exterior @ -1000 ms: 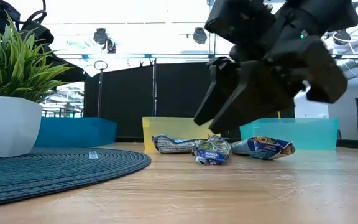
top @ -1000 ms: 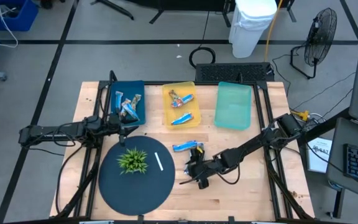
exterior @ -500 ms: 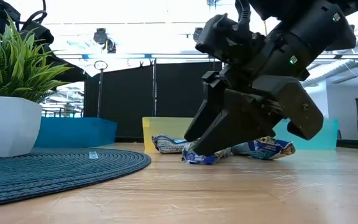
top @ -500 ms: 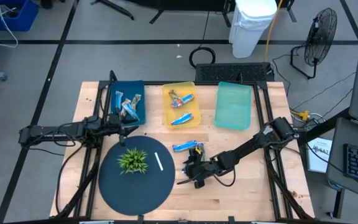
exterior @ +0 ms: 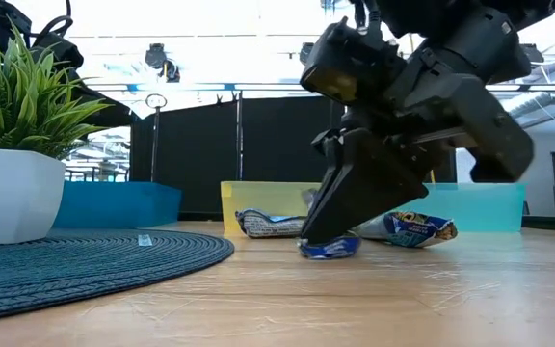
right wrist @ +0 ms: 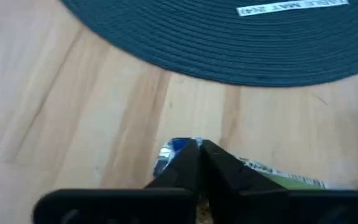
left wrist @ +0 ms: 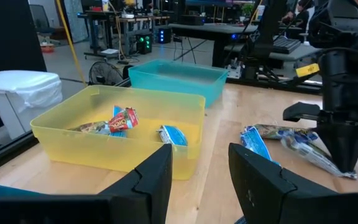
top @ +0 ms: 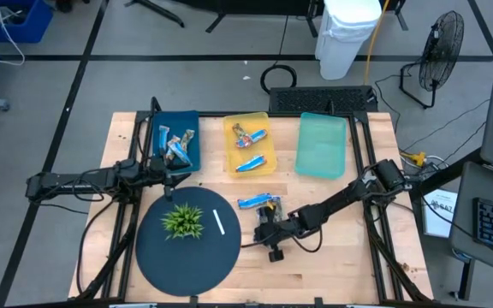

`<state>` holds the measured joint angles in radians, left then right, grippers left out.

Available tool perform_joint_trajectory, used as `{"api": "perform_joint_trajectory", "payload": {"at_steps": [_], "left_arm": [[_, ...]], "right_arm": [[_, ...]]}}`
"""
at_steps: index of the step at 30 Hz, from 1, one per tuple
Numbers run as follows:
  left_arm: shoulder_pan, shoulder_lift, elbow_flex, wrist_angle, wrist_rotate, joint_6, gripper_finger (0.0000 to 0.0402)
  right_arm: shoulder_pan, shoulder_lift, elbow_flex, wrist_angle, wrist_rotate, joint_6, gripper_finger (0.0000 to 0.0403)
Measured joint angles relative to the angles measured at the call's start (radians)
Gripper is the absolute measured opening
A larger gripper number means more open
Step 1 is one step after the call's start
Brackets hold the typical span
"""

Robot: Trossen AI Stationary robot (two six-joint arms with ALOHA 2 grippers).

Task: Pick and place Granola Bars by type
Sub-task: Put the blue granola bar into the green bin

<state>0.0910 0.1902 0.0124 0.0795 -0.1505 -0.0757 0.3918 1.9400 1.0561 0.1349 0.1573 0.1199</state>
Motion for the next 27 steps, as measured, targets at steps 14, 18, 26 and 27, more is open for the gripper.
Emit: {"api": "perform_joint_trajectory", "payload": {"at_steps": [14,18,26,27], "left_arm": [[0.0,0.0,0.0,0.0,0.0,0.0,0.0161],[0.0,0.0,0.0,0.0,0.0,0.0,0.0161],[0.0,0.0,0.0,0.0,0.0,0.0,0.0161],[0.0,0.0,0.0,0.0,0.0,0.0,0.0161]], "right_arm": [[0.022,-0.038,-0.001,0.025,0.073,-0.12,0.0],[0.035,-0.084,-0.001,0.026,0.107,-0.16,0.0],[0.049,-0.197,-0.001,0.005,0.176,-0.202,0.0],[0.049,-0.211,-0.001,0.004,0.183,-0.211,0.0]]}}
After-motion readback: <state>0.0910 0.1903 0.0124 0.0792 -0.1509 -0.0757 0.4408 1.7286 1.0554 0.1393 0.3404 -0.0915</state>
